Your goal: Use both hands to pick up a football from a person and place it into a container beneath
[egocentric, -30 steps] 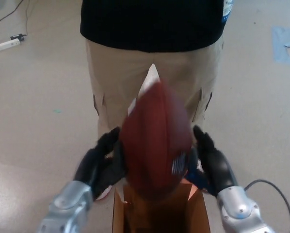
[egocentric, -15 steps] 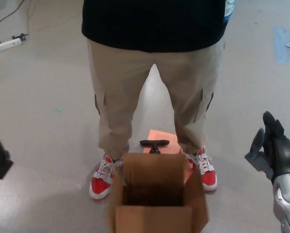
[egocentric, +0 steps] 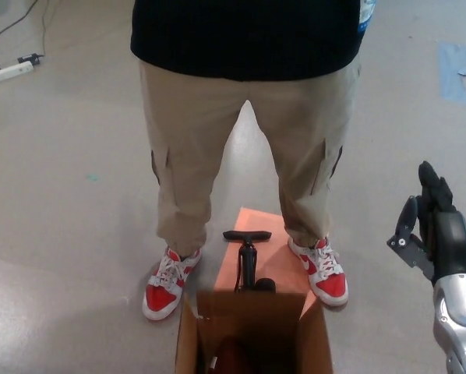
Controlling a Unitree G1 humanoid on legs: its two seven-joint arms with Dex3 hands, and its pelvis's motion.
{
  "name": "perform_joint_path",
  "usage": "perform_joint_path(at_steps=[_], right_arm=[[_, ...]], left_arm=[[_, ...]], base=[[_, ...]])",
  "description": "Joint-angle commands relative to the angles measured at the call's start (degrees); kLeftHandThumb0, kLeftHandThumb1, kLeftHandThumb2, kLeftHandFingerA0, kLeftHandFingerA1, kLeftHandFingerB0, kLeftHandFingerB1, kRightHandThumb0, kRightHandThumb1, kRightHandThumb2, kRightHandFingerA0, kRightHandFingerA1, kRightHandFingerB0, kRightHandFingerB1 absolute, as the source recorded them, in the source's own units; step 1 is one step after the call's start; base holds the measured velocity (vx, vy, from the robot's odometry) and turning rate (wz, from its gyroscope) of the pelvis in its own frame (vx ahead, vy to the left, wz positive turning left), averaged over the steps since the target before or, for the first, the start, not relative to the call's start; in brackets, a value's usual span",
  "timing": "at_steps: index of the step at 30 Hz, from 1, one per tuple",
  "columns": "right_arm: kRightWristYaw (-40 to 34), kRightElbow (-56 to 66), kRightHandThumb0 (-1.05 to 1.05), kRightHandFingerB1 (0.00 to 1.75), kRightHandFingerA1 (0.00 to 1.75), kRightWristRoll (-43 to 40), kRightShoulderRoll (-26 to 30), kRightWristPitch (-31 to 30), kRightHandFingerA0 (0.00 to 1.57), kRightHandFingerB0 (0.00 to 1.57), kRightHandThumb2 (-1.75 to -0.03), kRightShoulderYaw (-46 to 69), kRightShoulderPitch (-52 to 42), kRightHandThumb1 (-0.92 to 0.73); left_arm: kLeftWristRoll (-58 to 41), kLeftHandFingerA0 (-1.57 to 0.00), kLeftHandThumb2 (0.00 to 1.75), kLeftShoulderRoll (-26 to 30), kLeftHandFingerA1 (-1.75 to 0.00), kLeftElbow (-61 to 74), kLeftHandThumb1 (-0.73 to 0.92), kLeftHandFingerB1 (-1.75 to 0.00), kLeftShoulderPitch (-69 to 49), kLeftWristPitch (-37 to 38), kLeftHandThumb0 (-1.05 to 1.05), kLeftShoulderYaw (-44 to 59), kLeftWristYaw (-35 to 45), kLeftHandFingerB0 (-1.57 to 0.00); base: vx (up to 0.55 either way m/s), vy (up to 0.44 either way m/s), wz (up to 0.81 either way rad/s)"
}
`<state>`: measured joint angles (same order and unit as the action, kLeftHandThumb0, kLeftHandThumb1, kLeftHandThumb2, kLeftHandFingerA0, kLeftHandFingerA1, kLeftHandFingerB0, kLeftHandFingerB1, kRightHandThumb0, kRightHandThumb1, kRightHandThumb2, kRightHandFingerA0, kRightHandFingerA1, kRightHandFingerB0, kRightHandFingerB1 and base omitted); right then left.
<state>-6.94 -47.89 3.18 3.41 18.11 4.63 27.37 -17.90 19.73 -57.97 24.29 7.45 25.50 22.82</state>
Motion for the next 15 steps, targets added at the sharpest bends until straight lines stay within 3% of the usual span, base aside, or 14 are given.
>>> perform_joint_path(at_steps=[1,3,7,10,15], right_arm=[[0.73,-3.03,-0.78,0.11,0.32,0.54,2.01,3.12,0.06,0.00,-1.11,-0.07,-0.69,-0.84],[2.23,-4.46,-0.77,0.11,0.17,0.15,2.39,4.16,0.00,0.00,-1.12,-0.08,-1.64,-0.87],[6.50,-4.84,-0.82,0.09,0.11,0.42,4.84,6.70,0.00,0.00,-1.16,-0.95,-4.17,-0.90],[7.22,-6.07,-0.78,0.13,0.24,0.49,6.48,7.36,0.02,0.00,-1.14,-0.96,-6.12,-0.87],[8.13,-6.90,-0.78,0.13,0.26,-0.97,6.80,7.59,0.04,0.02,-1.11,0.12,-8.31,-0.85]], left_arm=[[-1.40,0.00,1.14,0.91,-0.24,0.56,0.82,-0.19,-3.03,2.51,-0.74,0.95,2.89,0.00],[-0.90,0.00,1.14,0.62,-0.24,0.44,0.82,-0.18,-4.48,3.78,-0.75,0.44,3.87,0.00],[1.64,0.00,1.13,-0.18,-0.27,1.19,0.81,-0.21,-6.68,6.71,-0.74,-2.09,4.39,0.00],[2.70,-0.01,1.11,-0.67,-0.26,2.33,0.79,-0.24,-8.03,9.08,-0.75,-3.64,3.00,-0.04],[4.57,0.00,1.13,-0.52,-0.26,2.81,0.79,-0.23,-9.80,10.88,-0.74,-5.95,2.59,-0.03]], base=[[0.00,0.000,0.00],[0.00,0.000,0.00],[0.00,0.000,0.00],[0.00,0.000,0.00],[0.00,0.000,0.00]])
